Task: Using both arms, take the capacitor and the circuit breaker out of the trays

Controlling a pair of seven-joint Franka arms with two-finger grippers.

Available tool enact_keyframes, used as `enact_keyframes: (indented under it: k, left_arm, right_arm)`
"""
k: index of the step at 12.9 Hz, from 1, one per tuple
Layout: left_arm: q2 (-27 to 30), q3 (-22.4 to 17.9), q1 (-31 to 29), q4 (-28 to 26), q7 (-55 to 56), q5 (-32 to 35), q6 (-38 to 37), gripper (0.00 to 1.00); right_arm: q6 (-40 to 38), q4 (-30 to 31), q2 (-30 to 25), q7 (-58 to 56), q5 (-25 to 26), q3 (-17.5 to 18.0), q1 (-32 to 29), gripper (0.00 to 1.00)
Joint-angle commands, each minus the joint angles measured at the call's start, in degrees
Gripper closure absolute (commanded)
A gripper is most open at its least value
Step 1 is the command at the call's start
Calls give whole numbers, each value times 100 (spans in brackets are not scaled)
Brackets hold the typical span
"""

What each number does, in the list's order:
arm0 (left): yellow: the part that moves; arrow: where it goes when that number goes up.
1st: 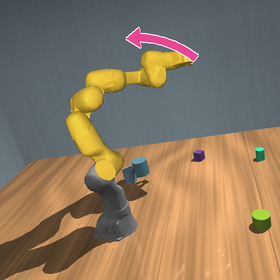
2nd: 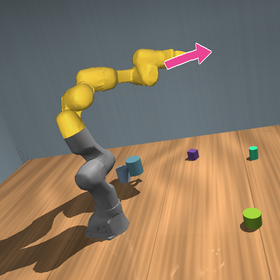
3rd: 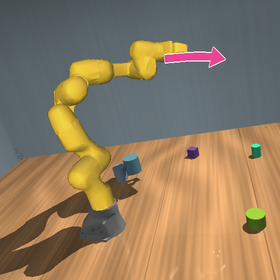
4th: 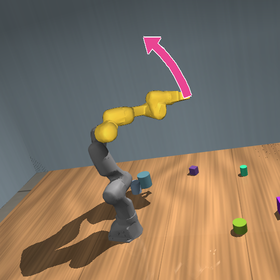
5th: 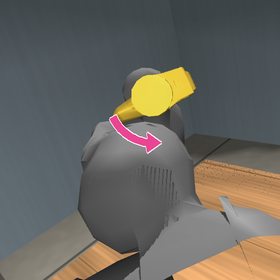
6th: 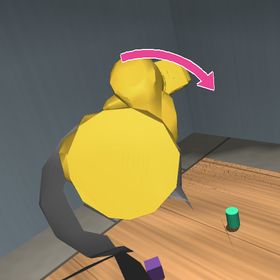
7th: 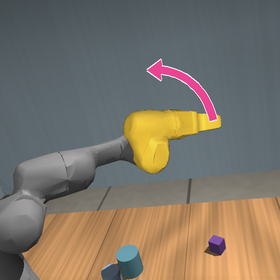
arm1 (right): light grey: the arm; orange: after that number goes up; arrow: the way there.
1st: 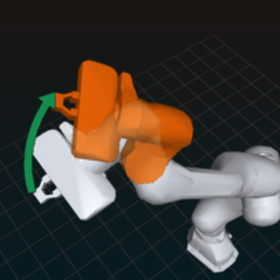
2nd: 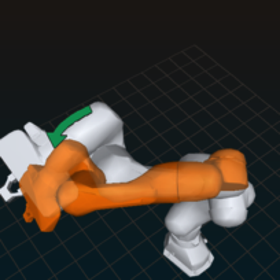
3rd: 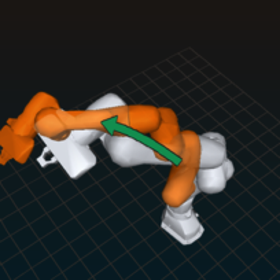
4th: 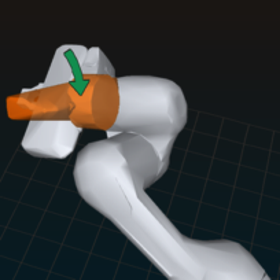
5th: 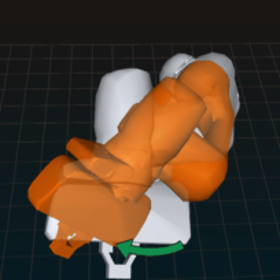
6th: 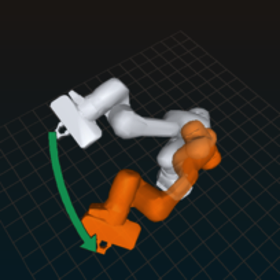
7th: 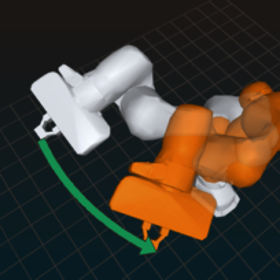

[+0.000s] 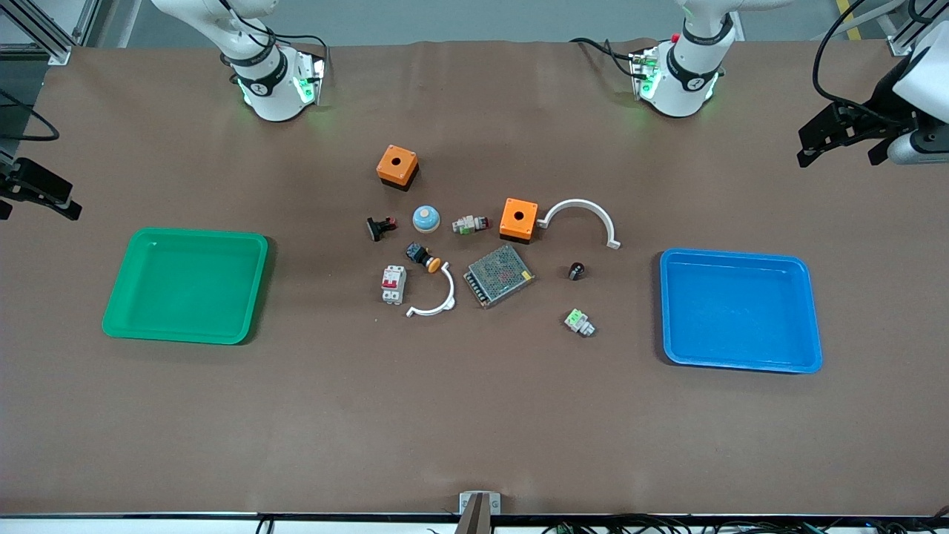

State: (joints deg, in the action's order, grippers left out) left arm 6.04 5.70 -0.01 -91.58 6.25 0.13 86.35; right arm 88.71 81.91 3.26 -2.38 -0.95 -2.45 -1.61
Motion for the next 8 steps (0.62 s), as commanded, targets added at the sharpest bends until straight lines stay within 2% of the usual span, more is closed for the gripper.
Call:
enact_keyframes:
  k: [1, 8]
  left_arm:
    - [38, 19, -7, 18, 17, -13, -57, 0]
    - [-68, 2, -34, 246, -36, 4, -145, 0]
  right_arm:
    - [-29, -34, -18, -25, -37, 43, -6, 0]
    - [-29, -34, -18, -34, -37, 52, 21, 0]
